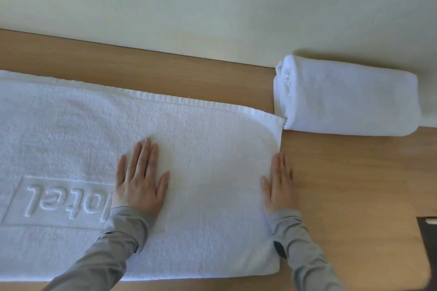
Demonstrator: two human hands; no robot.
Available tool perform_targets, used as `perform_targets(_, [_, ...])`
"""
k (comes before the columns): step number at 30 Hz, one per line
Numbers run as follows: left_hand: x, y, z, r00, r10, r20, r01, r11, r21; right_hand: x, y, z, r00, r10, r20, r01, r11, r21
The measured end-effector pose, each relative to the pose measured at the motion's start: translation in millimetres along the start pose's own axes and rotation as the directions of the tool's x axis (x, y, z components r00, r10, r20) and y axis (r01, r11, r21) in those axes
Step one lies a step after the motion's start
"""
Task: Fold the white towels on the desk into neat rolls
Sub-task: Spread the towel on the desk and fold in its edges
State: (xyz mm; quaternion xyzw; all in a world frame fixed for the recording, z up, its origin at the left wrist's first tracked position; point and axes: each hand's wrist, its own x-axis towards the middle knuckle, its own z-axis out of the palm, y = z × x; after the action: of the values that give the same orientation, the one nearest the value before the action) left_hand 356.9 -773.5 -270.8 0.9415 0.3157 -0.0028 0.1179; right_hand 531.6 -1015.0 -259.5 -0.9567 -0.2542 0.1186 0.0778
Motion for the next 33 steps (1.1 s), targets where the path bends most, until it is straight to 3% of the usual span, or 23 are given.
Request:
perform_targets(3, [0.0,0.5,-1.1,1.0,-0.005,0.008,0.005,1.0,0.003,-9.9,-7.6,-6.9,0.994,-0.018,-0.11,0.013,0.999,-0.047])
perform_targets(5, [0.2,1.0,-1.8,1.0,-0.008,0.012,0.008,1.0,0.007,-27.9,-31.7,-3.1,0.982,-0.107,-0.155,0.106,0.994,-0.009])
perform_targets(9, [0.0,1.0,-4.2,1.0,-0.006,0.011,0.006,1.0,0.009,-87.8,-69.0,31.0,0.89,-0.455,-0.012,0.453,0.889,-0.065])
perform_targets(11, [-0.4,1.6,-5.0,1.0,-0.005,0.012,0.005,1.0,0.008,-108.7,-57.2,42.0,0.855,-0.513,0.068,0.518,0.85,-0.098])
perform_targets(17, [-1.2,2.5,-6.4,1.0,0.0,0.006,0.0,1.0,0.003,-110.0,3.5,24.2,0.915,-0.376,0.145,0.392,0.914,-0.104])
perform_targets(23, [-0.5,3.7,-7.3,1.0,-0.01,0.008,0.01,1.0,-0.003,-74.1,-0.3,-15.7,0.986,-0.138,-0.094,0.147,0.985,0.092])
perform_targets(28, [-0.5,3.6,-7.9,1.0,-0.01,0.016,0.01,1.0,0.002,14.8,-45.4,-29.6,0.941,-0.324,-0.097,0.336,0.928,0.162])
perform_targets(33, [-0.9,3.2,-8.9,1.0,-0.008,0.022,0.009,1.0,-0.01,98.9,-43.5,-9.7,0.96,-0.281,0.006,0.282,0.959,-0.021])
